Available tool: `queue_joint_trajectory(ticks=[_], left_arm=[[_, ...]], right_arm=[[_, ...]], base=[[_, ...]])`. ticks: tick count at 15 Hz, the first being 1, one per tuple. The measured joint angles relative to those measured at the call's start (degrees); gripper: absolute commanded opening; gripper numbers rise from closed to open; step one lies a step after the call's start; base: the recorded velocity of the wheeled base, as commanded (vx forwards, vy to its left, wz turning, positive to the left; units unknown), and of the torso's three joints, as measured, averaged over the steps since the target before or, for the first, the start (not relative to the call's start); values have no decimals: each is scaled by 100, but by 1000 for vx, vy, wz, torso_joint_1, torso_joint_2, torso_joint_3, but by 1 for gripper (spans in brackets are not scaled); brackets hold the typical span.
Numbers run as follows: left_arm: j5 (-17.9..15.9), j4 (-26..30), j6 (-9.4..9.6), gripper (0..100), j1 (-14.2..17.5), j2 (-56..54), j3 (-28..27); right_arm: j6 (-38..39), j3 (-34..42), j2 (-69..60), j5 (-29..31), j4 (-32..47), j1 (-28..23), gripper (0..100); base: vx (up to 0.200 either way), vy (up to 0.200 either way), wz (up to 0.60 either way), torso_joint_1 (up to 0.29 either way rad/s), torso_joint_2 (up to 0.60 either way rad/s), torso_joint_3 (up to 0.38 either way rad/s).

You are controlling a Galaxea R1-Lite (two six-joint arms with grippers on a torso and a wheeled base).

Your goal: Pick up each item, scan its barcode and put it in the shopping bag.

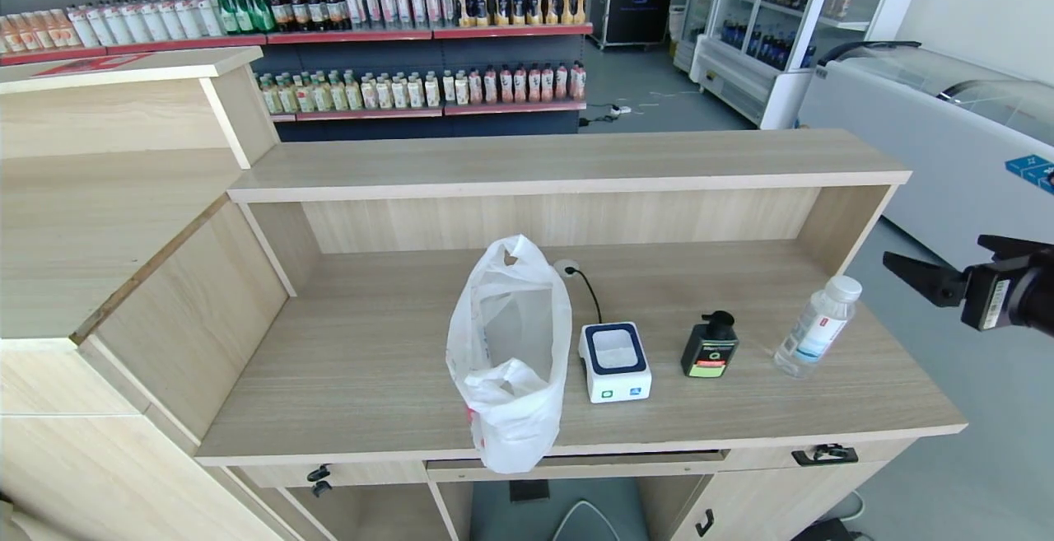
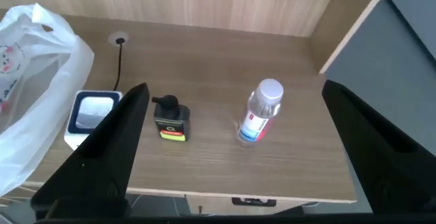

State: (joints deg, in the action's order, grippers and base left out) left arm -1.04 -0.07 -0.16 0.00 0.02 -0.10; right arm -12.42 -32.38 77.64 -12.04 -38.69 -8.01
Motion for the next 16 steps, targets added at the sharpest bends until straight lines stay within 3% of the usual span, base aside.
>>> queue_joint_trajectory(ticks=[4,9,12,16], left_arm=[[0,0,0,100,0,0,0],[-2,0,0,100,0,0,0],[0,0,0,100,0,0,0],[-2,0,0,100,0,0,0]], right_arm=[[-1462,-113,1980,-1451,-1307,-541,100],[-2293,-312,3543,-2143,-2589,-723,100],[-2836,-384,4142,-2750,-2771,-703,100],[-3142,-533,4689,-2953,-2790,-688,100]], base=[[0,0,0,0,0,0],[0,0,0,0,0,0],[0,0,0,0,0,0],[0,0,0,0,0,0]])
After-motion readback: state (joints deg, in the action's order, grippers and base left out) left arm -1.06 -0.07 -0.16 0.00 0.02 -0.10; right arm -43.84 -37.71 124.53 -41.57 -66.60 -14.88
